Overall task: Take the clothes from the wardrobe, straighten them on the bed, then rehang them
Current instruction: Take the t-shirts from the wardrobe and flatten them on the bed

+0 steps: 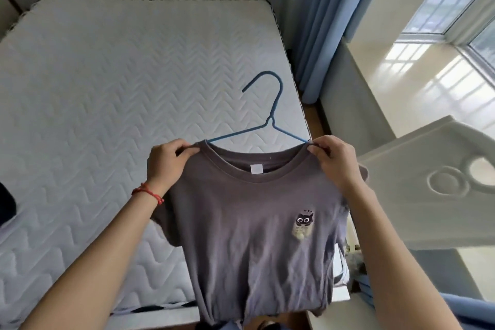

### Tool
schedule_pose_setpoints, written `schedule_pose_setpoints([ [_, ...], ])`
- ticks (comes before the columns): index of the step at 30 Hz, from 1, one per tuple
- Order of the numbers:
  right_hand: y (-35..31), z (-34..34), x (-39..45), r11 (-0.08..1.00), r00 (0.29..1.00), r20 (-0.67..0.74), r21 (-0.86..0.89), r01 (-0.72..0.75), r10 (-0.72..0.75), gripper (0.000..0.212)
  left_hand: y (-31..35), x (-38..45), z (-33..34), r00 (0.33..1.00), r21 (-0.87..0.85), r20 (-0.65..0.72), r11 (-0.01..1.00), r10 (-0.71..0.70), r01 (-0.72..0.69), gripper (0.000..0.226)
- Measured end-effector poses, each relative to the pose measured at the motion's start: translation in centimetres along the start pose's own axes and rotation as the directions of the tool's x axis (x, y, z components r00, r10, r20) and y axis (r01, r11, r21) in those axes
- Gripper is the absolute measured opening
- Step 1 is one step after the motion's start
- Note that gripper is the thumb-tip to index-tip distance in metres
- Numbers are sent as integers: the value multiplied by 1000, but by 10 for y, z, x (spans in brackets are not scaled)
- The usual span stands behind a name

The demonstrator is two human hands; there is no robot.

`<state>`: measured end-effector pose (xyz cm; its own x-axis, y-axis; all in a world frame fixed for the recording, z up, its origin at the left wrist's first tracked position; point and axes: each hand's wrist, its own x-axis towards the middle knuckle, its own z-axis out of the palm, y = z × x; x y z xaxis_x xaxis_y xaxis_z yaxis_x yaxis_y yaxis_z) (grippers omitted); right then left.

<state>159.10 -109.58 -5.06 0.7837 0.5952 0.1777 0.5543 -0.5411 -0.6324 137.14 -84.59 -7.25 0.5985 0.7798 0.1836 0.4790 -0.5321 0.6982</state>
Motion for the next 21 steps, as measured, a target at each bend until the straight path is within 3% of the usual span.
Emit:
schedule_pose_setpoints([
  [10, 31, 53, 135, 999, 998, -64, -44, -31, 29, 15, -17, 135, 68, 1000, 45, 0, 999, 30, -30, 24],
  [21, 153, 198, 188, 990, 988, 104, -91, -106, 116, 18, -122, 196, 208, 984, 210, 176, 977, -13, -24, 18],
])
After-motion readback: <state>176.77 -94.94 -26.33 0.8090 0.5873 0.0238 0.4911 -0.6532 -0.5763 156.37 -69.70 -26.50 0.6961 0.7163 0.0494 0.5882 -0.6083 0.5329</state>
